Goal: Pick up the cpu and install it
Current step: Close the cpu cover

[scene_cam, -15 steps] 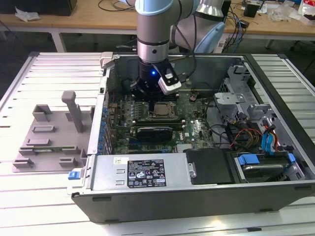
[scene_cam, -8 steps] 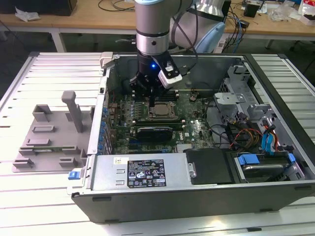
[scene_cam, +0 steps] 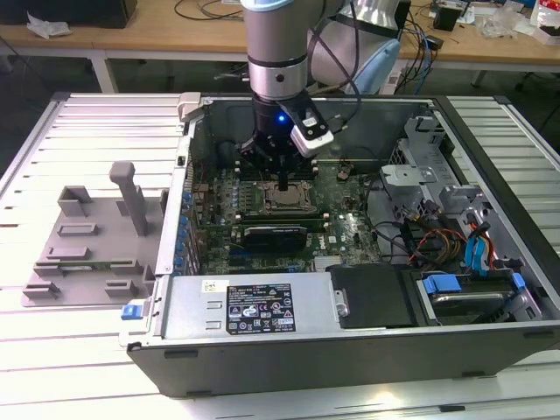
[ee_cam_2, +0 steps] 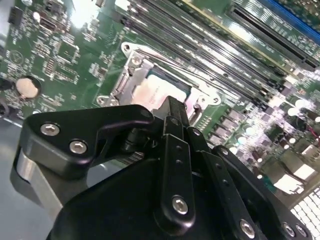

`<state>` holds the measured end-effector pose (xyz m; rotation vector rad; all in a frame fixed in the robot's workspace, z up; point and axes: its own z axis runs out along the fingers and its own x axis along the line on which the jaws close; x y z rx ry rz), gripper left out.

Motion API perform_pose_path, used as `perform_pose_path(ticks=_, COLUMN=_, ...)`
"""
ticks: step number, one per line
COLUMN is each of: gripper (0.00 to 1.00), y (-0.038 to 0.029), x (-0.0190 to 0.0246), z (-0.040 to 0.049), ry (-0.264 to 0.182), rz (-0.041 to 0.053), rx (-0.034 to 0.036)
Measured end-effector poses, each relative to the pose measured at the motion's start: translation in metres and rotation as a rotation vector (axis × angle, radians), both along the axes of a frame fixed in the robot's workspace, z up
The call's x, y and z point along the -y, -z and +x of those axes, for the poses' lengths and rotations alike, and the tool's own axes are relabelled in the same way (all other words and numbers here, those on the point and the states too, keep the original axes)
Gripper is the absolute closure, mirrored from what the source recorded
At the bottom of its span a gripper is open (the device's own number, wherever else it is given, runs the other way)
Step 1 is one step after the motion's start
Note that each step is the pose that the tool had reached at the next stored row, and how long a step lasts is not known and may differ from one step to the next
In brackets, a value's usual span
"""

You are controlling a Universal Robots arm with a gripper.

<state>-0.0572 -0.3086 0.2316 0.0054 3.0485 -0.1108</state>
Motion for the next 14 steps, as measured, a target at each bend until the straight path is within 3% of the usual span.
perform_pose_path(ticks=4, gripper=0.89, y=0.0003, x=0.0035, z=0.0033, ry=0.009, rz=0.0, rx=-0.0018)
perform_pose_path(ticks=5, gripper=0.89, y=0.0006, x=0.0035, z=0.0045, ry=0.009, rz=0.0, rx=-0.0288)
perform_pose_path(ticks=6, gripper=0.89, y=0.0006, x=0.0035, z=0.0047, ry=0.009, rz=-0.0003, rx=-0.0369)
perform_pose_path(ticks=14, gripper=0.89, y=-0.003, x=0.0035, z=0.0101, ry=0.009, rz=0.0, rx=-0.0381)
